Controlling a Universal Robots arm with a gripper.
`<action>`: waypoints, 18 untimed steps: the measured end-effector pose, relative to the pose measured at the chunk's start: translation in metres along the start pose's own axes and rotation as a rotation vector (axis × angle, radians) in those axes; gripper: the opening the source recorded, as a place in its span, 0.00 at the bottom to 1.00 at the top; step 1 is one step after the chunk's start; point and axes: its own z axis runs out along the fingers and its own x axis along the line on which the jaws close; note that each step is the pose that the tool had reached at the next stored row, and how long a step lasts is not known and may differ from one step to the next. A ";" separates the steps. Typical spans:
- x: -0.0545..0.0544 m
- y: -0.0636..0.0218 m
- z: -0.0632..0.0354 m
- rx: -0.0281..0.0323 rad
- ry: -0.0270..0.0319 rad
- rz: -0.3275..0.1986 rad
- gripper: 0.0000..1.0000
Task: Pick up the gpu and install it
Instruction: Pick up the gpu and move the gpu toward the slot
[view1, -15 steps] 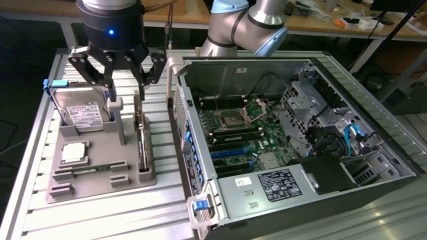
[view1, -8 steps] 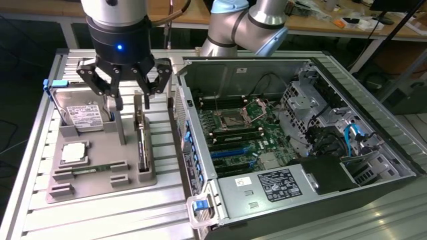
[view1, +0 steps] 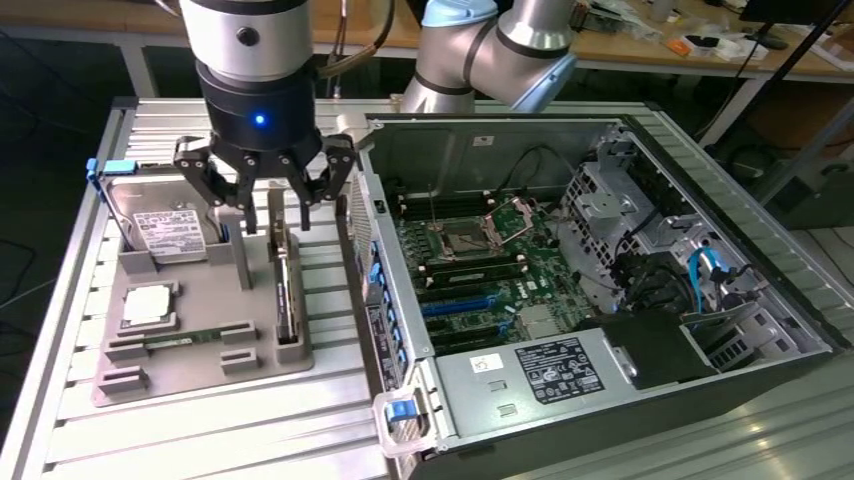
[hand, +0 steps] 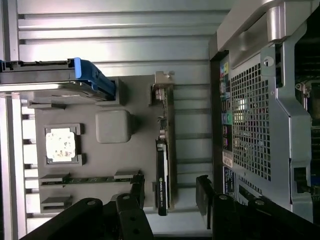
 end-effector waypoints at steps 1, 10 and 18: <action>0.000 0.0000 0.0010 -0.0002 0.0011 -0.009 0.54; 0.000 -0.0009 0.0183 -0.0014 0.0061 -0.068 0.54; 0.000 -0.0018 0.0349 -0.0016 0.0062 -0.070 0.54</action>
